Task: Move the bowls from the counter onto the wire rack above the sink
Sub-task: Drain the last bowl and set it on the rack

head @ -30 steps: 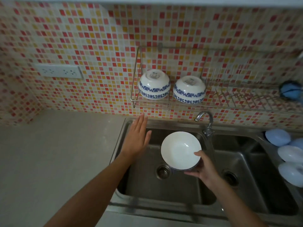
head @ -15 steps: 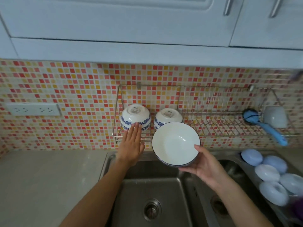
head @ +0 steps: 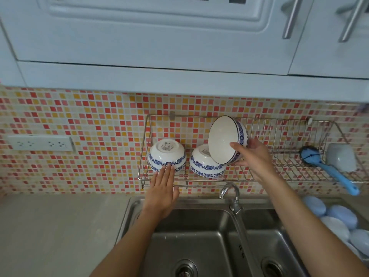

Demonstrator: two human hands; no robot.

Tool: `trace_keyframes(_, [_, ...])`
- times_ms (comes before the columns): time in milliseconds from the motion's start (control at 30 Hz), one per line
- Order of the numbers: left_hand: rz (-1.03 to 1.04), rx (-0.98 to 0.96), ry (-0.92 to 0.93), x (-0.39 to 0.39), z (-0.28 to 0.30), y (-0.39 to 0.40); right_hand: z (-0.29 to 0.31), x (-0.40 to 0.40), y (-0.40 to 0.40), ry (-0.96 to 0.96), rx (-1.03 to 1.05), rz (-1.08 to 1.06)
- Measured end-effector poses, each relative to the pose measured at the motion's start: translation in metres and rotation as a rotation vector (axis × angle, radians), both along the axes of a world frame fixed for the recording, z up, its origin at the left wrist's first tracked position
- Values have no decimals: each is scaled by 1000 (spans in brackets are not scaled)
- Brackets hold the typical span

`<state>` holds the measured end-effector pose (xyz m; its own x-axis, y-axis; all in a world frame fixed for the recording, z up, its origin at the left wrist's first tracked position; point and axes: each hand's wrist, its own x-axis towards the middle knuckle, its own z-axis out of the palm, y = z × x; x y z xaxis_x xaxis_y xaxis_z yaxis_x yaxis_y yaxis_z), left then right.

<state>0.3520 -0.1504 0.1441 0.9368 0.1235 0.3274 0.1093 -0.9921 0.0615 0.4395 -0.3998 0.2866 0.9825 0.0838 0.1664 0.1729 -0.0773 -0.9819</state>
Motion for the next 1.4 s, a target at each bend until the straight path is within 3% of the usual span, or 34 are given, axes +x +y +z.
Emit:
trace_keyframes(200, [-5,-30,35,-1,3,-1,-6,38,13,-315,-538,-185])
trace_keyframes(567, [-5,-39,49,-1,5,-2,-44,41,43,-700,-1057,38])
trace_keyframes(667, [1,-42,32,-1,5,-2,-56,42,50,-714,-1239,70])
trace_keyframes(1400, [5,-39,25,1,0,-2,-73,50,56,-753,-1369,147])
